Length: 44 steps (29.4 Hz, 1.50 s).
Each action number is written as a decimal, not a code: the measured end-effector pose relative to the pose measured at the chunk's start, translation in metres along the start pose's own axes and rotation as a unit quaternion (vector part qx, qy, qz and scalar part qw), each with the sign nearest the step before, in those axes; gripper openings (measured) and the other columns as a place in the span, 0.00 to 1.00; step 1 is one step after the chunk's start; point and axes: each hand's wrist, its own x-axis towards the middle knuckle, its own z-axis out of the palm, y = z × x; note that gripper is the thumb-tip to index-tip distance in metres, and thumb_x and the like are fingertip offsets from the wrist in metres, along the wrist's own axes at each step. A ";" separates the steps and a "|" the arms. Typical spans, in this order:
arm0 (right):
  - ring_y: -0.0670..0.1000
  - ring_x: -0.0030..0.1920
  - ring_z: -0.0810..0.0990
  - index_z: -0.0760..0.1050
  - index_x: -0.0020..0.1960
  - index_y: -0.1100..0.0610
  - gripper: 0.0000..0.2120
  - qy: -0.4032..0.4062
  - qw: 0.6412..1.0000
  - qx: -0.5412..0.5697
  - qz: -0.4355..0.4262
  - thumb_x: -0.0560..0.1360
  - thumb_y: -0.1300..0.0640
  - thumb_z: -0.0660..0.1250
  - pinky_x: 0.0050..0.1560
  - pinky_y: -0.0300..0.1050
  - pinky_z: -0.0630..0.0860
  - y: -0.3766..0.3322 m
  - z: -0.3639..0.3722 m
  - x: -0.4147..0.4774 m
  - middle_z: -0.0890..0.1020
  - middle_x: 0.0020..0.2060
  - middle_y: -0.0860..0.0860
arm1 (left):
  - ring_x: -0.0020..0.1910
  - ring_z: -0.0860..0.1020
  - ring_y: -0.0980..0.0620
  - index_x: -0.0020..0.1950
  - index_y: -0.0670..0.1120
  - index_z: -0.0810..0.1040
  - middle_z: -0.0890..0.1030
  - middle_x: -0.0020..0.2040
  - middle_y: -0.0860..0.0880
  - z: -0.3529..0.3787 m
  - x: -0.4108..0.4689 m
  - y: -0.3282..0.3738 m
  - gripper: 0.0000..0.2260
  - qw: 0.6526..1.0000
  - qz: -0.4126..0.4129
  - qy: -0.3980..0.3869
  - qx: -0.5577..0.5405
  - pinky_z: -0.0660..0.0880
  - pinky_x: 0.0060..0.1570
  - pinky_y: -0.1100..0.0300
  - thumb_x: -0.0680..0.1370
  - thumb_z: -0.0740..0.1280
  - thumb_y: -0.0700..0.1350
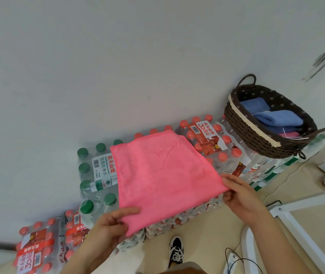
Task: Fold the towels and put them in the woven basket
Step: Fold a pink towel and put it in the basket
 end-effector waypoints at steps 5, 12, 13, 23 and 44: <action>0.46 0.28 0.69 0.80 0.53 0.60 0.10 -0.032 0.999 -0.019 -0.028 0.71 0.64 0.68 0.26 0.36 0.71 -0.017 0.003 -0.005 0.76 0.32 0.51 | 0.38 0.82 0.53 0.51 0.49 0.85 0.85 0.40 0.46 0.004 -0.012 0.022 0.26 0.972 0.091 -0.001 0.218 0.77 0.39 0.68 0.69 0.64 0.21; 0.46 0.31 0.75 0.83 0.48 0.63 0.15 -0.082 0.995 -0.034 -0.033 0.62 0.59 0.76 0.31 0.36 0.75 -0.018 0.016 -0.016 0.78 0.33 0.53 | 0.39 0.71 0.54 0.48 0.69 0.80 0.75 0.36 0.52 -0.012 -0.009 0.046 0.09 0.794 0.322 0.136 0.497 0.68 0.37 0.66 0.74 0.65 0.55; 0.46 0.32 0.76 0.84 0.47 0.62 0.18 -0.098 0.994 -0.044 -0.038 0.59 0.58 0.78 0.33 0.36 0.77 -0.018 0.015 -0.020 0.80 0.34 0.54 | 0.41 0.69 0.54 0.50 0.66 0.82 0.74 0.39 0.52 -0.019 -0.011 0.047 0.09 0.763 0.345 0.146 0.527 0.67 0.40 0.66 0.76 0.62 0.58; 0.45 0.38 0.80 0.85 0.46 0.49 0.10 -0.072 0.878 -0.435 -0.185 0.71 0.64 0.72 0.40 0.38 0.78 0.003 0.034 -0.047 0.84 0.38 0.51 | 0.45 0.78 0.68 0.51 0.78 0.73 0.79 0.44 0.72 -0.045 -0.039 0.043 0.09 0.745 0.281 0.096 0.598 0.72 0.44 0.74 0.74 0.56 0.69; 0.49 0.32 0.72 0.66 0.44 0.55 0.10 0.018 0.769 -0.536 -0.347 0.80 0.50 0.59 0.30 0.42 0.66 -0.018 0.148 0.055 0.73 0.32 0.50 | 0.35 0.75 0.52 0.44 0.47 0.76 0.79 0.35 0.52 -0.049 0.070 0.084 0.12 0.819 0.171 0.347 0.424 0.68 0.34 0.56 0.81 0.59 0.52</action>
